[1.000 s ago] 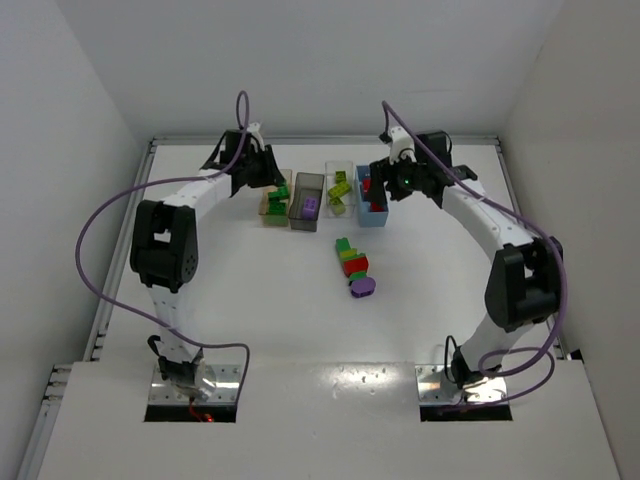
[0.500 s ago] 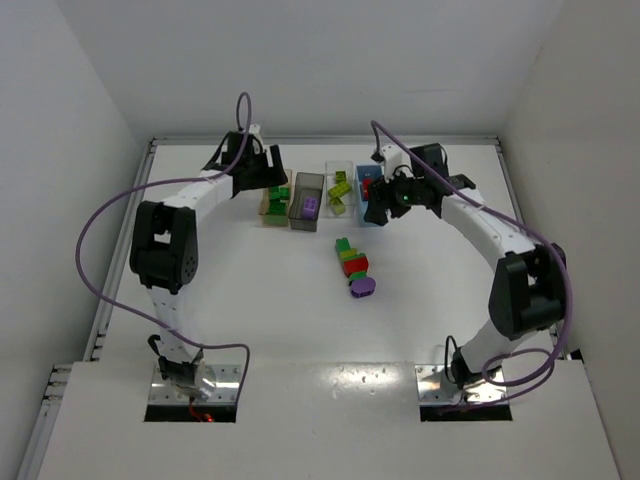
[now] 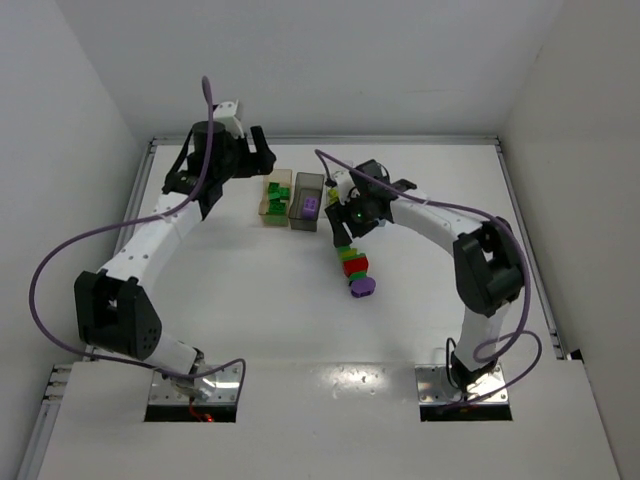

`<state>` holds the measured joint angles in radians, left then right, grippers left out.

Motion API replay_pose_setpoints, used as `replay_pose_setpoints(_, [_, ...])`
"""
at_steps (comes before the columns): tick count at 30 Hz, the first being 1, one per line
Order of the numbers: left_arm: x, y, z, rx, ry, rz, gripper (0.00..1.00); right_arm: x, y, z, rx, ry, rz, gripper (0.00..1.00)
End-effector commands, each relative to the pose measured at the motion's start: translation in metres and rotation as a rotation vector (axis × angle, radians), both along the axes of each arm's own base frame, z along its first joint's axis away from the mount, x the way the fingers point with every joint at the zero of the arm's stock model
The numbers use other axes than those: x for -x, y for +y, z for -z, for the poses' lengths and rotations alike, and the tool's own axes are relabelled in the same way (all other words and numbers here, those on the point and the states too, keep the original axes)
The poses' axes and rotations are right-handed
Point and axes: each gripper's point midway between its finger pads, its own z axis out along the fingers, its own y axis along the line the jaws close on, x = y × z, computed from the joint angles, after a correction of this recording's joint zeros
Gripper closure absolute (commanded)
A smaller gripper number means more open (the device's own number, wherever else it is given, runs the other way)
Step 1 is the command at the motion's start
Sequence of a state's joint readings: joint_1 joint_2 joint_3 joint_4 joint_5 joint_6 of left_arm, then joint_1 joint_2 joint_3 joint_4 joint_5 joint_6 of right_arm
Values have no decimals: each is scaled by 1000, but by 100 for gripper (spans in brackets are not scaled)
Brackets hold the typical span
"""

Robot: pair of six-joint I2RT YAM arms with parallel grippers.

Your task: Sort the legos into containers by color

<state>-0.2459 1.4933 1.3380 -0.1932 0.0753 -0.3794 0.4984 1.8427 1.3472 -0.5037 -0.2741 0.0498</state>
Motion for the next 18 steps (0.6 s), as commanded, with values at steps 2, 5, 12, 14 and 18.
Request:
replay_pose_setpoints(2, [6, 33, 18, -64, 37, -97, 17, -13, -4, 5, 58, 8, 123, 37])
replay_pose_setpoints(5, [7, 41, 18, -61, 39, -125, 17, -13, -4, 17, 92, 31, 144, 37])
replay_pose_setpoints(12, [5, 42, 24, -59, 49, -137, 17, -19, 4, 32, 98, 49, 166, 37])
replay_pose_setpoints(14, [4, 42, 28, -61, 58, -137, 17, -23, 6, 33, 96, 46, 167, 37])
replay_pose_setpoints(18, [1, 43, 28, -65, 57, -145, 17, -23, 7, 43, 106, 68, 174, 37])
